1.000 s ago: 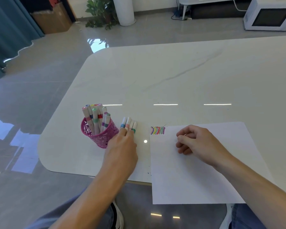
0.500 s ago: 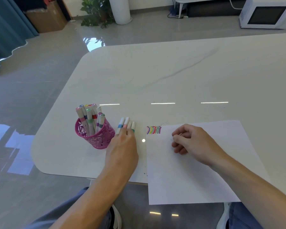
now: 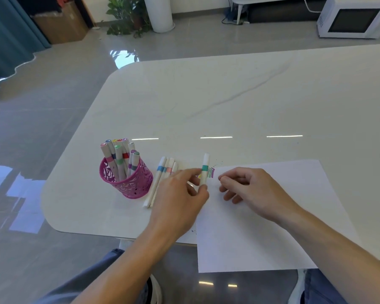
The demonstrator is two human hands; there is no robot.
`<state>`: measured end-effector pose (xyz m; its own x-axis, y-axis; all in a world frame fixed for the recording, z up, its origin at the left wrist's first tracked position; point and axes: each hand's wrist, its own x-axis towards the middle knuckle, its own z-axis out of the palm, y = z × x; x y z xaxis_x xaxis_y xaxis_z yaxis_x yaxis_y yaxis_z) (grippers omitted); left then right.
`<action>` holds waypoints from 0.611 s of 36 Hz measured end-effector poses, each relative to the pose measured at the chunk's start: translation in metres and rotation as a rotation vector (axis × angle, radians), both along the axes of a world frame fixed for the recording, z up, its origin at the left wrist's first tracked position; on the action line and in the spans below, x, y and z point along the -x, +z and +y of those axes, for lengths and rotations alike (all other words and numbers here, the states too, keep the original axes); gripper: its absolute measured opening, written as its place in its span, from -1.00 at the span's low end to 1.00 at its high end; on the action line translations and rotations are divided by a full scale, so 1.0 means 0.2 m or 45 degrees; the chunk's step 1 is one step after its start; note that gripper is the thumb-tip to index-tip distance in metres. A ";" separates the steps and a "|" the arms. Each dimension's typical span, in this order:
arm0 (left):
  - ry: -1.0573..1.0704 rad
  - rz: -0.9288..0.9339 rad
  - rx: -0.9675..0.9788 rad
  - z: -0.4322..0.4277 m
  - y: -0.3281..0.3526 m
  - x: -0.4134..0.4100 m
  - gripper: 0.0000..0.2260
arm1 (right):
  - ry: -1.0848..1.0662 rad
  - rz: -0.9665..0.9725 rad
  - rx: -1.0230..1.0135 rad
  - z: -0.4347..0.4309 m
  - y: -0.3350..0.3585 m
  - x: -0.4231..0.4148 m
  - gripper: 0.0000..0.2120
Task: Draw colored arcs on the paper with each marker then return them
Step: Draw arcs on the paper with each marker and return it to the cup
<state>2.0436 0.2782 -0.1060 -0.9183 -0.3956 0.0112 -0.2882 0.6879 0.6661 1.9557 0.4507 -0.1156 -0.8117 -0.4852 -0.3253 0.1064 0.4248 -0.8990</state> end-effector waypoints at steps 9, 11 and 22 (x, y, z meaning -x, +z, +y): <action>-0.127 0.080 -0.423 0.13 -0.02 0.01 -0.80 | -0.038 0.068 0.067 -0.02 0.00 0.00 -0.79; -0.146 0.073 -0.466 0.14 -0.03 0.02 -0.83 | -0.021 0.113 0.006 -0.01 0.00 0.01 -0.76; -0.239 0.163 -0.097 0.04 -0.01 0.05 -0.67 | 0.412 0.682 -0.482 0.05 0.03 0.01 -0.77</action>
